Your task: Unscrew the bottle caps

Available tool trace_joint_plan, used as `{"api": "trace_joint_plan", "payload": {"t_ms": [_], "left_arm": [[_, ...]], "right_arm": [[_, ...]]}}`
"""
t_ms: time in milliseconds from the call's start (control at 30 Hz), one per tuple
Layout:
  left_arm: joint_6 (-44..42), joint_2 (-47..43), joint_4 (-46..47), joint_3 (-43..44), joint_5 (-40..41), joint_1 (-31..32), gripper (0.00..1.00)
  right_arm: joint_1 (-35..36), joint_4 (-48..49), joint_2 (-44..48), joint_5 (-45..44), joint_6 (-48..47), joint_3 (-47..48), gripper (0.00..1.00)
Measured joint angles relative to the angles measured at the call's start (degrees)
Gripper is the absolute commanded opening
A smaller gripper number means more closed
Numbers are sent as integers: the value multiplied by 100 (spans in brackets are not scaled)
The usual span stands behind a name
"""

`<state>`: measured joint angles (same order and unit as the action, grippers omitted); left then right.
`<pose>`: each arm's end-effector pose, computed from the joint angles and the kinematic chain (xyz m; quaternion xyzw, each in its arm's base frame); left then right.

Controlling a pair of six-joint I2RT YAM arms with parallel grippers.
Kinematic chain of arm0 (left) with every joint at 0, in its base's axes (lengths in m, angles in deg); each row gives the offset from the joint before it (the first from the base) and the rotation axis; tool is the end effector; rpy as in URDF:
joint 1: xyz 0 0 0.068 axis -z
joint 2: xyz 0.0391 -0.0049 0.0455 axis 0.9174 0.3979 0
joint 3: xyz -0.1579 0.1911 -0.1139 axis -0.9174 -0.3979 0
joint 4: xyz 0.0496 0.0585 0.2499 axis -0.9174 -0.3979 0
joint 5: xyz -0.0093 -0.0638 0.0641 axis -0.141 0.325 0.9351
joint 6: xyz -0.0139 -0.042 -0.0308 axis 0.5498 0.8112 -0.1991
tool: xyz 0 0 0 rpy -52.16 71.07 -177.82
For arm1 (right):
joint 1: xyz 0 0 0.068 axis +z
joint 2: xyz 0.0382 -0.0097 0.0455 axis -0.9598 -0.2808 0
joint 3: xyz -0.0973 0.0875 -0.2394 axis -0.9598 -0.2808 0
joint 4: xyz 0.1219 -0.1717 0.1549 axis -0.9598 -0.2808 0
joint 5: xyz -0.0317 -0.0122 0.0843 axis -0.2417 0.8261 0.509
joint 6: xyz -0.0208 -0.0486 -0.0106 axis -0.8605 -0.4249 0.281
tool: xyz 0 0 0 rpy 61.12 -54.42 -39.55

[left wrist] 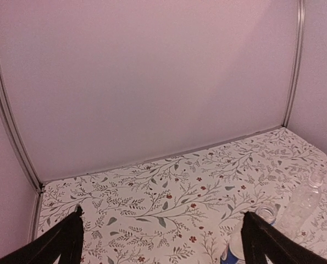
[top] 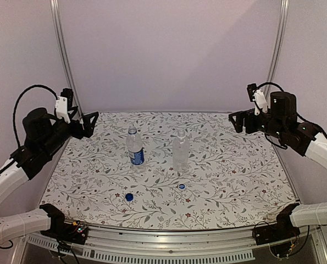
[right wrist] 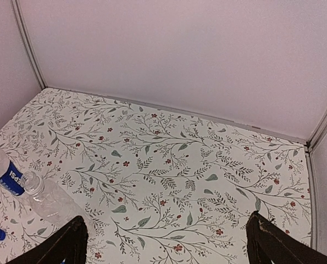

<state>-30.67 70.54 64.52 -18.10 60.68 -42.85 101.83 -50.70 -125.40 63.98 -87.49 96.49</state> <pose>0.1766 -0.0743 0.3335 0.1090 0.7193 -0.1216 0.6752 0.2145 0.1099 0.3445 -0.1479 0.8060 0.1027 0.5639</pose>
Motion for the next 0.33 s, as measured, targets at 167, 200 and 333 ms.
{"api": "trace_joint_plan", "payload": {"t_ms": [167,200,333], "left_arm": [[0,0,7,0,-22,0,100],[0,0,9,0,-22,0,100],[0,0,9,0,-42,0,100]], "right_arm": [[2,0,20,0,0,-2,99],[2,0,24,0,0,-2,99],[0,-4,24,2,0,-2,99]]}}
